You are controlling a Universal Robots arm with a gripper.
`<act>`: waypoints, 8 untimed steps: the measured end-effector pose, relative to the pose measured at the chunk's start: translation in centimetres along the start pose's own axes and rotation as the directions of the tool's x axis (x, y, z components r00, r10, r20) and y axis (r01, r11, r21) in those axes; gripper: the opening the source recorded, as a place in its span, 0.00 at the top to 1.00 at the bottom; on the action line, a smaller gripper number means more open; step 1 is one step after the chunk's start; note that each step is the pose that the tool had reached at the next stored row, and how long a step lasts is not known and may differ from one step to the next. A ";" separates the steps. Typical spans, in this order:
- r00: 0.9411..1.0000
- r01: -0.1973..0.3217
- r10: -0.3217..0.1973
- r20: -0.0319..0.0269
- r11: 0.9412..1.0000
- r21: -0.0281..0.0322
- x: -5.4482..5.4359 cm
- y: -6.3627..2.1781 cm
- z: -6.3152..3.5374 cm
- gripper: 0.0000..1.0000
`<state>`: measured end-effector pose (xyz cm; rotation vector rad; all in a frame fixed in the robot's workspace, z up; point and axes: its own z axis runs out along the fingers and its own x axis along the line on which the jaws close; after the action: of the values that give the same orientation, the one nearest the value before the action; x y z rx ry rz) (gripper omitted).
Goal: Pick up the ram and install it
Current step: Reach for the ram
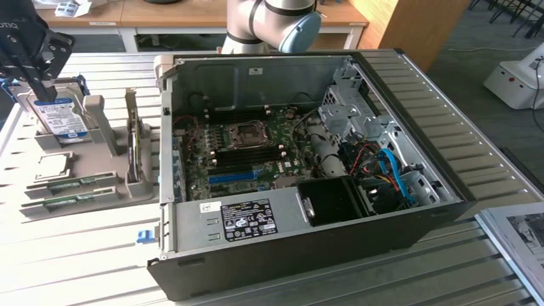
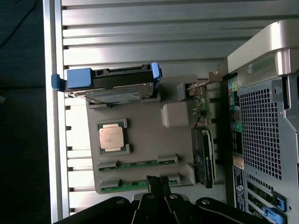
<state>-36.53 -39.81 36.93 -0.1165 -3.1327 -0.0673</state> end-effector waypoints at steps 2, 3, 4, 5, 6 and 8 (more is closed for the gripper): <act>1.000 0.002 -0.002 0.000 1.000 0.000 0.1 0.00 -0.01 0.90; 1.000 0.003 -0.003 0.000 1.000 0.000 0.1 0.00 0.00 0.90; 1.000 0.004 -0.004 0.000 1.000 0.000 0.1 -0.01 0.00 0.90; 1.000 0.005 -0.005 0.000 1.000 0.000 0.1 -0.01 0.00 0.90; 1.000 0.006 -0.006 0.000 1.000 0.000 0.1 -0.01 0.00 0.90; 1.000 0.006 -0.006 0.000 1.000 0.000 0.1 -0.01 0.00 0.90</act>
<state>-36.66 -39.81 36.93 -0.1076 -3.1329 -0.0673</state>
